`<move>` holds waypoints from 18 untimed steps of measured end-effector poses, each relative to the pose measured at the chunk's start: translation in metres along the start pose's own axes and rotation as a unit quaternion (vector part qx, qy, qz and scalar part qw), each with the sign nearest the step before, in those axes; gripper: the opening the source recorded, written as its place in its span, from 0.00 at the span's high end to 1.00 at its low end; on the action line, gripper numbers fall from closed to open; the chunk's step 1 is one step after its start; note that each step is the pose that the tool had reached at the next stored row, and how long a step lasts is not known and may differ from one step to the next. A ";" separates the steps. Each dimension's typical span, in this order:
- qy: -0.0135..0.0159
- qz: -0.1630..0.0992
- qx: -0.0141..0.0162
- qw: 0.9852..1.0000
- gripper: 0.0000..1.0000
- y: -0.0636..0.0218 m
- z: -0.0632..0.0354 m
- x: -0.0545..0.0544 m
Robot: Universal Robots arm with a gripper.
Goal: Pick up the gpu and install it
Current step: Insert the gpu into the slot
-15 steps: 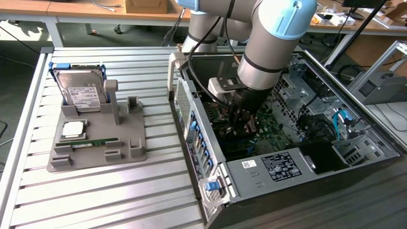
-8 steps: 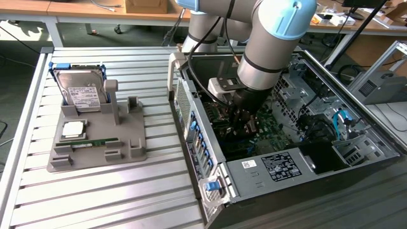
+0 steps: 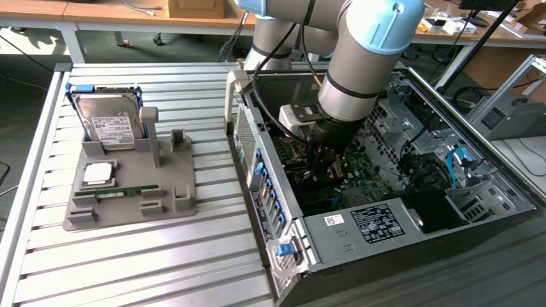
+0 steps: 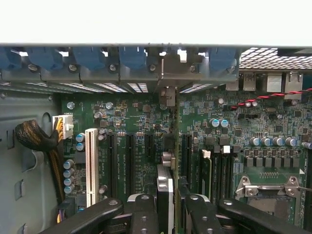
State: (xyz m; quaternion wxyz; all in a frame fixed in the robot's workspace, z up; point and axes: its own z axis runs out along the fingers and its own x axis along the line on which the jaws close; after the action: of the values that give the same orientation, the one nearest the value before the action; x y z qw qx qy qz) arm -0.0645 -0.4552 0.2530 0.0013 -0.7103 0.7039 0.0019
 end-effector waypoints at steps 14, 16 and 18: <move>0.000 0.000 0.000 1.000 0.73 0.0000 0.0051 0.000; 0.000 0.000 0.000 1.000 0.73 0.0000 0.0051 0.000; 0.000 0.000 0.000 1.000 0.73 0.0000 0.0051 0.000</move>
State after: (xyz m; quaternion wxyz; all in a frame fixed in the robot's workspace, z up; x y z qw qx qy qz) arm -0.0646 -0.4552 0.2478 0.0014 -0.7102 0.7040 0.0019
